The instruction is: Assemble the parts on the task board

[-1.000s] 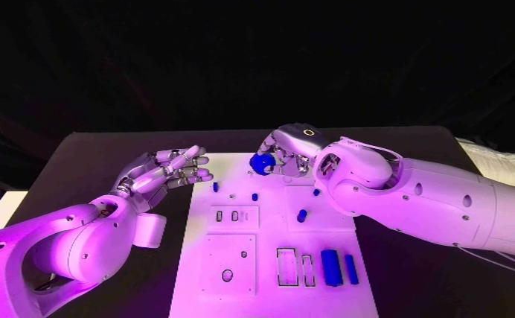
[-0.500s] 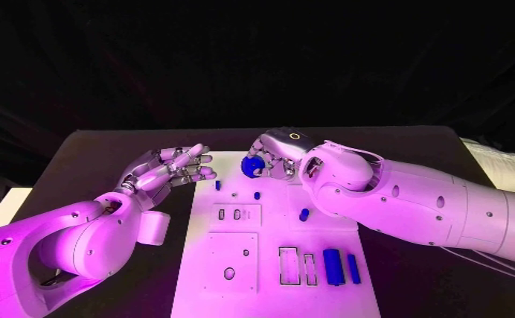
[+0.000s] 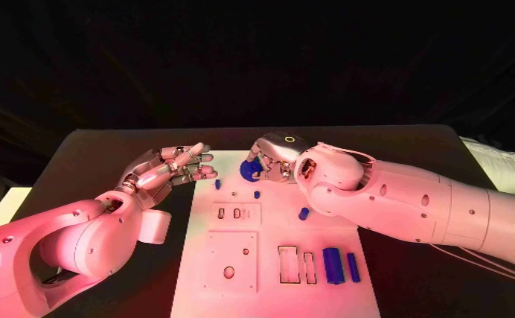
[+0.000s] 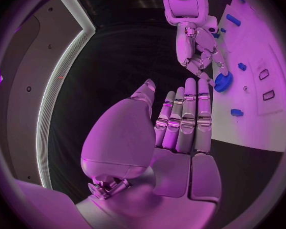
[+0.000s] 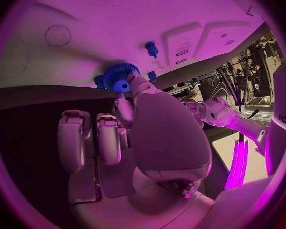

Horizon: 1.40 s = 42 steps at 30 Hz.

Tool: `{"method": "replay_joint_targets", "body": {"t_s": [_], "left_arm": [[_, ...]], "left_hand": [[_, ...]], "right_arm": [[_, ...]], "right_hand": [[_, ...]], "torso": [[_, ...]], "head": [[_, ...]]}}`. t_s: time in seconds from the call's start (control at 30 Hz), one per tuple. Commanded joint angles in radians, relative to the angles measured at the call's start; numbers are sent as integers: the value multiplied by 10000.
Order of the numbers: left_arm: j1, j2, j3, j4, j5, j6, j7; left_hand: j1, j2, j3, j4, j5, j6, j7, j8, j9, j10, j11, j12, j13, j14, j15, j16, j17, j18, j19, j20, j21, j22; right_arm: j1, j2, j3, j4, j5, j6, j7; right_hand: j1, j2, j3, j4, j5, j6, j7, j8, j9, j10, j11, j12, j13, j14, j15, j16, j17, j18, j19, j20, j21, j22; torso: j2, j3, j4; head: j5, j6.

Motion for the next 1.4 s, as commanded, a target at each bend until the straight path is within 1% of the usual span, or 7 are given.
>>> {"method": "replay_joint_targets", "body": {"t_s": [0.03, 0.43, 0.53, 0.83, 1.13, 1.3, 1.4], "left_arm": [[12, 10, 8, 22, 15, 177, 33], [12, 7, 8, 29, 15, 175, 19], [12, 4, 8, 31, 15, 172, 13], [12, -6, 8, 33, 15, 171, -9], [13, -11, 7, 16, 15, 180, -8], [12, -15, 7, 1, 21, 189, 0], [12, -15, 6, -27, 36, 192, 14]], "left_hand": [[-7, 71, -1, -39, -39, 18, 31, -51, -2, -69, -30, -44, -4, 33, 29, -13, 10, 35, 39, 38, -49, -9], [-7, 71, -1, -39, -39, 18, 31, -51, -2, -69, -30, -44, -4, 33, 29, -13, 10, 35, 39, 38, -49, -9], [-7, 71, -1, -39, -39, 18, 31, -51, -2, -69, -30, -44, -4, 33, 29, -13, 10, 35, 39, 38, -49, -9], [0, 75, -2, -52, -40, 15, 33, -62, -2, -72, -30, -53, -3, 31, 28, -15, 21, 35, 42, 37, -52, -13], [0, 75, -2, -52, -40, 15, 33, -62, -2, -72, -30, -53, -3, 31, 28, -15, 21, 35, 42, 37, -52, -13], [-1, 72, -6, -57, -41, 7, 36, -71, -3, -80, -27, -61, -4, 30, 29, -16, 27, 35, 44, 37, -53, -15], [-1, 72, -6, -57, -41, 7, 36, -72, -3, -80, -27, -61, -4, 29, 29, -16, 28, 35, 44, 37, -53, -15]], "right_arm": [[-10, 37, -9, -76, -197, 360, -49], [-14, 173, -46, -241, -201, 350, -66], [-14, 160, -51, -247, -153, 437, -98], [-35, 54, -55, -172, 104, 307, -156], [-78, -615, 6, 358, 979, -1398, 492], [41, -1895, 150, 985, 2707, -998, 1291], [133, -2800, 182, 1198, 3806, -576, 1960]], "right_hand": [[-184, -105, 12, 10, -61, 566, -156, -67, 591, -11, -56, -166, -64, 951, -29, -1, 2062, -93, 173, -35, -5, 592], [-1053, -728, -542, 429, -590, -1071, 274, -475, 394, -449, 334, -1304, -686, 935, 303, -46, 2014, -52, 69, 256, -138, 388], [-1413, -631, -859, 543, -453, -1069, 288, -434, 425, -420, 361, -1244, -636, 941, 333, -29, 2044, -54, 80, 300, -129, 409], [-3279, 22, -1727, 563, 1240, -787, 234, -412, 449, -359, 337, -1010, -416, 958, 317, 8, 2113, -63, 113, 303, -98, 471], [-2777, 104, -1866, 448, 1608, -767, 224, -434, 438, -326, 314, -891, -305, 965, 298, 25, 2143, -70, 135, 284, -76, 506], [-2129, 66, -1986, 402, 984, -915, 258, -442, 427, -327, 343, -862, -256, 967, 321, 30, 2156, -68, 126, 301, -85, 499], [-1370, -39, -1950, 39, 827, -859, 232, -417, 442, -340, 307, -873, -249, 971, 298, 40, 2173, -73, 137, 291, -69, 531]], "torso": [[0, -2, -5], [-1, -2, 6], [3, -2, 5], [3, 5, -2], [-7, 14, -7], [-28, -13, -20], [-63, -18, -115]], "head": [[-6, 5], [-26, -1], [-22, 0], [-19, -10], [-54, 6], [-164, 9], [-189, 47]]}}
